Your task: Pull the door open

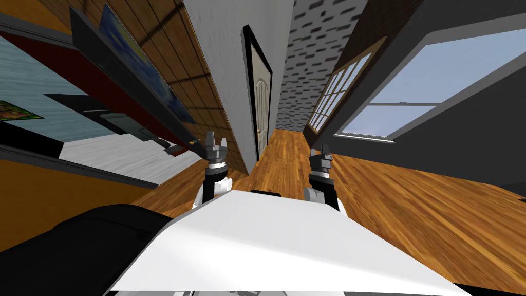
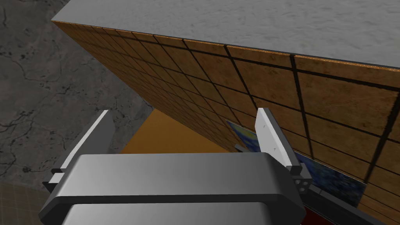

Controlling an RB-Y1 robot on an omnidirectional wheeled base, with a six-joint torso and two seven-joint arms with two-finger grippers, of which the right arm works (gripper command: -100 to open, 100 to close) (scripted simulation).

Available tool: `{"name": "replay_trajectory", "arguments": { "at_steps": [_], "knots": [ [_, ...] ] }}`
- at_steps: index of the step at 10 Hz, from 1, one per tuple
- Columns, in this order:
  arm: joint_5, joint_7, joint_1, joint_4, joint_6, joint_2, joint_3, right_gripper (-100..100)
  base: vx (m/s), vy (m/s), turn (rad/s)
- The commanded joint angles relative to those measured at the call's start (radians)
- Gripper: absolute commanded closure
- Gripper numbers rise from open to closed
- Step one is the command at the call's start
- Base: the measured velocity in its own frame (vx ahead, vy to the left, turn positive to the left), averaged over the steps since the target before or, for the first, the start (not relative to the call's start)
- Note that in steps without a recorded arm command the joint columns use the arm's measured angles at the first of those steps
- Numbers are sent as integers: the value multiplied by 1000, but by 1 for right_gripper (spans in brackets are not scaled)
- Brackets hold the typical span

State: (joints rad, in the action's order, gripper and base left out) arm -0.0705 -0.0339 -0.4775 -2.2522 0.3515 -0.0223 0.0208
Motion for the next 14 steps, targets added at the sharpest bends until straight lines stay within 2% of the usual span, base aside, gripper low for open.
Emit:
{"name": "replay_trajectory", "arguments": {
  "at_steps": [1, 6, 9, 12, 14],
  "knots": [
    [-12, 16, 12, 23, 6, 15, -7, -100, 170, -100, 80],
    [-57, 78, 57, 112, 30, 64, -32, -100, 176, -52, 112],
    [-94, 128, 92, 182, 49, 97, -53, -100, 189, -76, 150],
    [-121, 165, 119, 235, 63, 121, -68, -100, 135, -79, 117],
    [-151, 206, 149, 294, 79, 146, -85, -100, 143, -91, 154]
  ]
}}
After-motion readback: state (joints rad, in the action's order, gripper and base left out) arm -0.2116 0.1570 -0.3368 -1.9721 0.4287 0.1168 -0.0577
